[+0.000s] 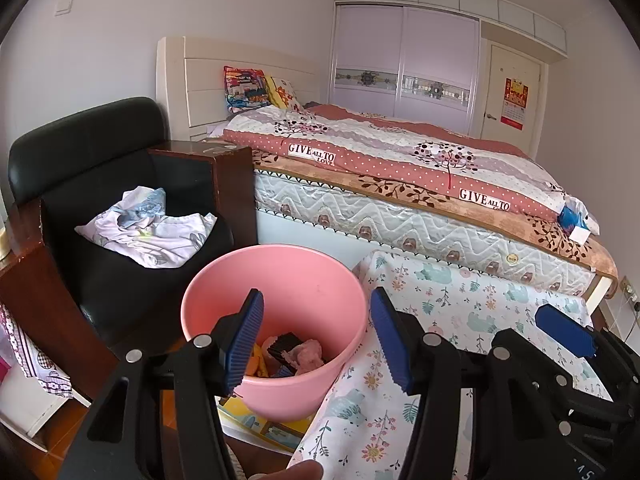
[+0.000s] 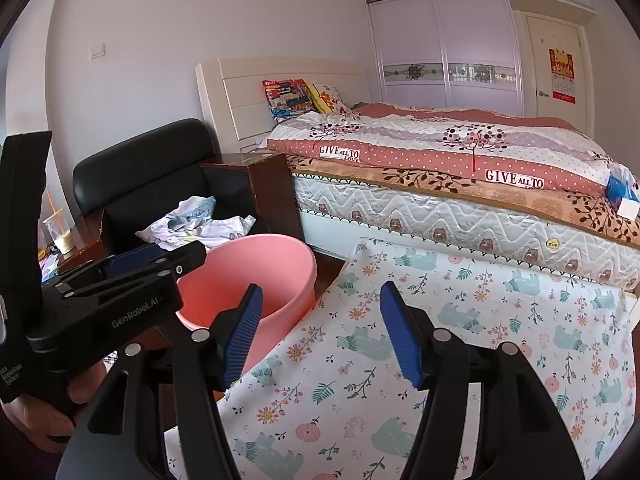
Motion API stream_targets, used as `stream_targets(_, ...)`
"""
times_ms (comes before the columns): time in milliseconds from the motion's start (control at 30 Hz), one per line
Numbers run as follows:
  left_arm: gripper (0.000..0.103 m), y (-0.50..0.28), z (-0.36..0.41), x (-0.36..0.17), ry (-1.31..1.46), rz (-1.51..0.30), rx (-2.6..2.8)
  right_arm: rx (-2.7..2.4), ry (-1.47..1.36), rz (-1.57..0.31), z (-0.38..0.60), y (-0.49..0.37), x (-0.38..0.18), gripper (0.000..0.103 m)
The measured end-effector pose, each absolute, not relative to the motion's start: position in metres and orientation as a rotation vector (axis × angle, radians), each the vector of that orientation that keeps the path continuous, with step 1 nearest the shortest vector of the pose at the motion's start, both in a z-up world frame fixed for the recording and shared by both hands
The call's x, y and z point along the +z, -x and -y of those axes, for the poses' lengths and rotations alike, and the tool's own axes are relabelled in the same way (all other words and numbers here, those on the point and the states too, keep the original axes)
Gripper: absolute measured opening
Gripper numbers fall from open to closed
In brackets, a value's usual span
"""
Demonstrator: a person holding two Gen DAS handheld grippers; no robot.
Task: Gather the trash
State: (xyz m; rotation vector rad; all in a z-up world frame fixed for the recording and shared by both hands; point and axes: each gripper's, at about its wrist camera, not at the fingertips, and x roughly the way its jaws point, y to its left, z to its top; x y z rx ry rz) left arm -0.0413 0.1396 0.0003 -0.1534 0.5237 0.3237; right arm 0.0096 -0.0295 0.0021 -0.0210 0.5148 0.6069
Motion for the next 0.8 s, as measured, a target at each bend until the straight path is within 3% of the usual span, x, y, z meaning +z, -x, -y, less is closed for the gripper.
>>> stream_targets(800,0.055,0.0410,-0.1352,-0.0009,0.153,-0.525,0.317,0.588,0.009,-0.501,0.0308,-0.0054,0.0068,0.061)
